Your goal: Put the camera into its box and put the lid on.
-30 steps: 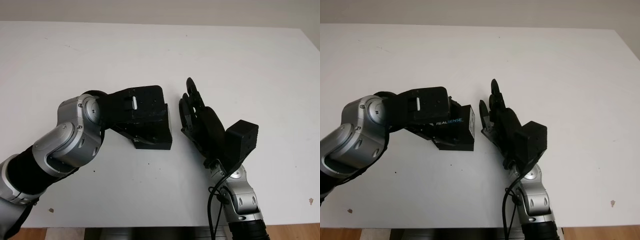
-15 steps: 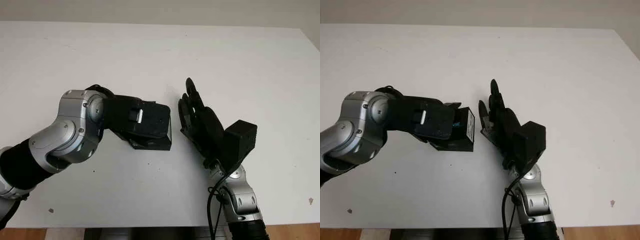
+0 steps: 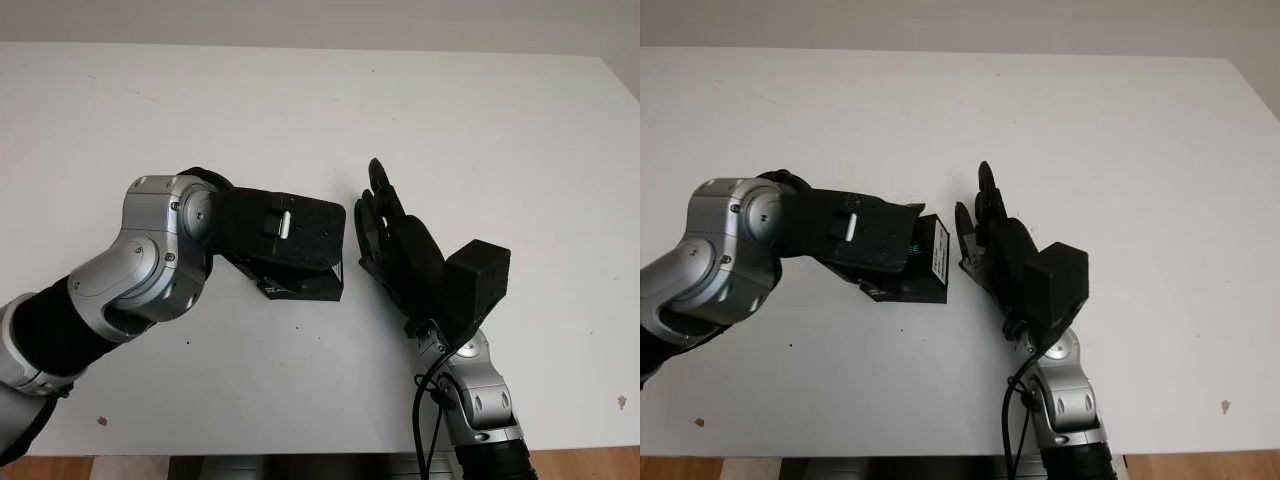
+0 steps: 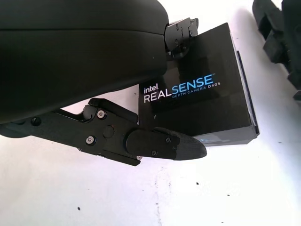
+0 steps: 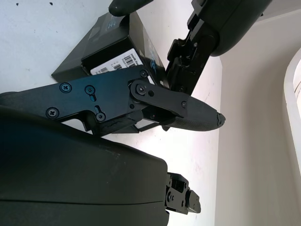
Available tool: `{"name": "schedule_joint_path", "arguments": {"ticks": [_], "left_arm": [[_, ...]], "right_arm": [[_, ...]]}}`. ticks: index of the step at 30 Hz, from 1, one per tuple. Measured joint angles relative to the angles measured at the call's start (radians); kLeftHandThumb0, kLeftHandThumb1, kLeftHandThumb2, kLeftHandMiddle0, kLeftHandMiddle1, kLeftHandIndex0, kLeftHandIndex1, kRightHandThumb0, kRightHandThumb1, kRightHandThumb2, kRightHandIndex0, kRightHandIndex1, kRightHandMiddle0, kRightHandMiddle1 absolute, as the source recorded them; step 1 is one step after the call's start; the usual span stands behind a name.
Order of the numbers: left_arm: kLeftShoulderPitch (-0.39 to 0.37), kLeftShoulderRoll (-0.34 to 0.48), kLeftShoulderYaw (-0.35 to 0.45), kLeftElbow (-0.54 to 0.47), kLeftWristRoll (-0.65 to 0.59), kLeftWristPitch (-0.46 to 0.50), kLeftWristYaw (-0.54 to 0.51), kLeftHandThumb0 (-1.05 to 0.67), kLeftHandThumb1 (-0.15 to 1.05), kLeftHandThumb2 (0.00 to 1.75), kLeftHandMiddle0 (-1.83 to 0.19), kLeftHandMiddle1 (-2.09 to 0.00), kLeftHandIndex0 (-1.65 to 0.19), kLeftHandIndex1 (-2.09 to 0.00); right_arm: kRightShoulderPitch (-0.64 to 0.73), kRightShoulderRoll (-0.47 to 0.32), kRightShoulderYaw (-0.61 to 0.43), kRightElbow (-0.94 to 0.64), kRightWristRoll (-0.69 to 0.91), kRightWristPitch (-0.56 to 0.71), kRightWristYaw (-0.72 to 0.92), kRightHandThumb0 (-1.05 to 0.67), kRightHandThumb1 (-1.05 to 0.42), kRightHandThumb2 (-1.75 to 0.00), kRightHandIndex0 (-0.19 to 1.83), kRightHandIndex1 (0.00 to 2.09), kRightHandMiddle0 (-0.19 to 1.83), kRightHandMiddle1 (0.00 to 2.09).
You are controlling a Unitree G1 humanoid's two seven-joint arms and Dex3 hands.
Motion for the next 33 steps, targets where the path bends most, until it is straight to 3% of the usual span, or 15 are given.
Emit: {"name": "schedule_joint_path", "arguments": {"ticks": [13,33], "left_arm": [[-0.001,-0.048,0.038,0.011,-0.019,-0.020,0.007,-0.59,1.05,0.44,0.19,0.00,0.19,0.00],[-0.001,-0.086,0.036,0.018,0.014,-0.056,0.022,-0.59,1.05,0.40,0.19,0.00,0.19,0.00]], "right_arm": [[0.000,-0.001,0.005,0.000,-0.002,0.000,-0.002,-0.69,-1.05,-0.64,-0.19,0.00,-0.19,0.00],[0.000,-0.001,-0.007,0.000,0.002,0.000,-0.001,-0.70,-1.05,-0.61,-0.19,0.00,-0.19,0.00]]}}
